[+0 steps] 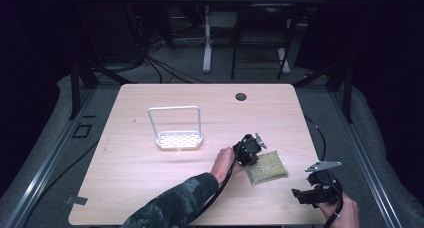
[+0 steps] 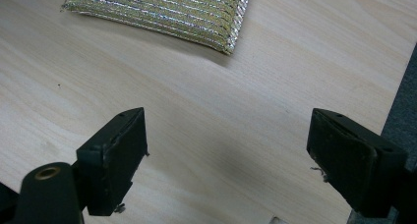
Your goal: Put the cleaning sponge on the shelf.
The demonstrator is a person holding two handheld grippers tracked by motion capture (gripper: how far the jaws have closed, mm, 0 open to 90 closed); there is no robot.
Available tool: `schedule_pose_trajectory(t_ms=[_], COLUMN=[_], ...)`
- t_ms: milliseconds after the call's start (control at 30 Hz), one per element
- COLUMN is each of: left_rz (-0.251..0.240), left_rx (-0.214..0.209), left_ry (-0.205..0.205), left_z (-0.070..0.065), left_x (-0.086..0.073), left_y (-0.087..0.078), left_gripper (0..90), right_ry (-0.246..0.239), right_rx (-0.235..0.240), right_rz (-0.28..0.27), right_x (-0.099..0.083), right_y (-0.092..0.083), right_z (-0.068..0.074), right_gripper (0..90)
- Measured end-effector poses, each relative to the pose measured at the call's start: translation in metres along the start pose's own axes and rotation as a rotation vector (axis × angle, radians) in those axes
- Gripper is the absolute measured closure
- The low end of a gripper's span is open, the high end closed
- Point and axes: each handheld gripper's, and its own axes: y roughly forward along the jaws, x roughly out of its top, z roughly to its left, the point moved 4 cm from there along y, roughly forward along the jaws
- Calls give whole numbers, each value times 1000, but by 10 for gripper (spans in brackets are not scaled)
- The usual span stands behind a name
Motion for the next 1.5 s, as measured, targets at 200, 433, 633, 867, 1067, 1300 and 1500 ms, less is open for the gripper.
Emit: schedule_pose_trajectory(t_ms=[200, 433, 633, 867, 1067, 1300, 1500], left_rz=[9, -16, -43, -77, -92, -114, -126], left_rx=[-22, -34, -33, -18, -16, -3, 3], left_ry=[25, 37, 35, 42, 51, 46, 41], left_z=[-1, -1, 4, 6, 5, 9, 11], left_x=[1, 2, 2, 0, -1, -5, -12], left_y=[-3, -16, -32, -53, -65, -82, -94], left_gripper=[888, 893, 896, 897, 897, 897, 897], right_ry=[-2, -7, -8, -19, -20, -20, -22], right_rx=[-3, -6, 4, 5, 5, 9, 5], right_rz=[-16, -20, -21, -16, -16, -11, -9], right_x=[0, 1, 1, 1, 1, 1, 1], right_y=[-1, -1, 0, 1, 1, 2, 2], right_z=[0, 0, 1, 2, 3, 4, 4], right_gripper=[148, 147, 142, 140, 138, 136, 136])
